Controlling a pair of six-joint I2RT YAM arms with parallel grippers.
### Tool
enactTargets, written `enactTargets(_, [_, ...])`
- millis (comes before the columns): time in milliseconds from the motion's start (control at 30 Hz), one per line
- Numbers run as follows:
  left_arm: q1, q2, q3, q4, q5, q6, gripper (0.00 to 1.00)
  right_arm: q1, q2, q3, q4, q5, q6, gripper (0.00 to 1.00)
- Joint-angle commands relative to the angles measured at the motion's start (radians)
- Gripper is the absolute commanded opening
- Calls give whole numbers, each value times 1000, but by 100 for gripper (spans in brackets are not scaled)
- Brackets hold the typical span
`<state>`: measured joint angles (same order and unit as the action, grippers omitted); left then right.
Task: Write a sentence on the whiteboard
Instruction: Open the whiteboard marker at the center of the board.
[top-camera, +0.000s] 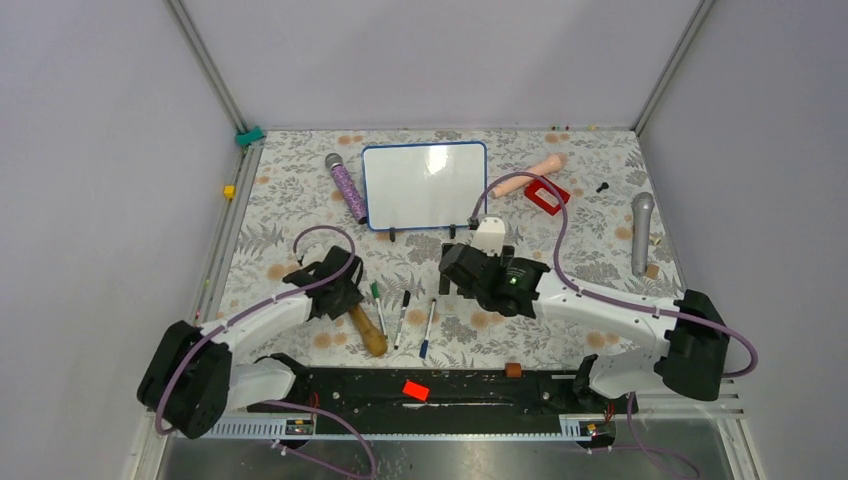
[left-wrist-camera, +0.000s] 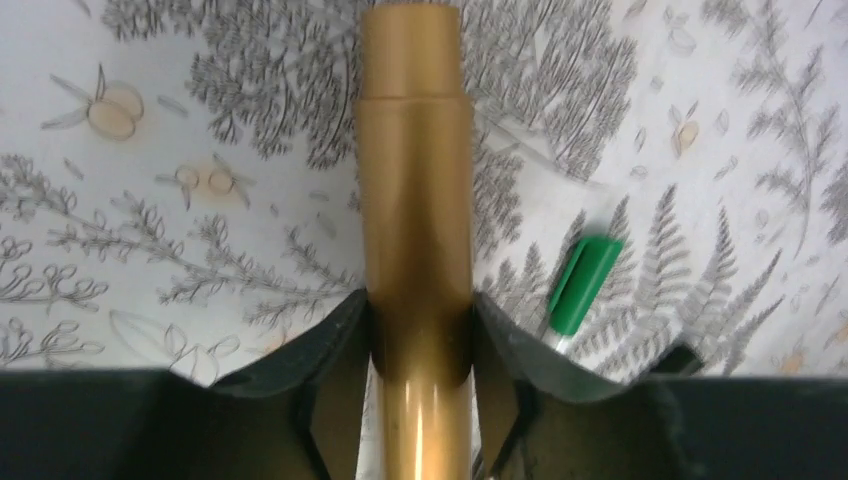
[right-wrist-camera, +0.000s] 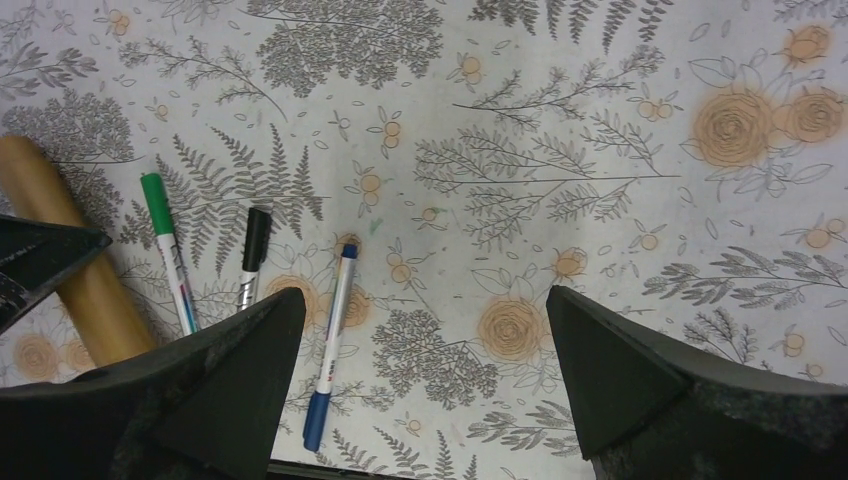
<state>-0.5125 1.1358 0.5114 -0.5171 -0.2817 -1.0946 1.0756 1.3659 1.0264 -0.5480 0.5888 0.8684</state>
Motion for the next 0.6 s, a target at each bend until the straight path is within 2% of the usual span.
enactTargets(0, [0, 81, 67, -29, -104, -4, 27, 9, -87, -44, 8, 96, 33, 99])
enactTargets(67, [9, 90, 107, -89, -149, 12, 21, 9, -111, -61, 13, 107, 28, 99])
enactTargets(300, [141, 69, 209, -238, -292, 126, 19, 9, -146, -88, 21, 119, 5, 100])
enactTargets(433, [235, 66, 256, -221, -337, 129, 20, 9, -193, -93, -1, 157, -23, 100])
enactTargets(567, [335, 115, 299, -150, -321, 130, 22, 7, -282, -130, 23, 206, -89, 100])
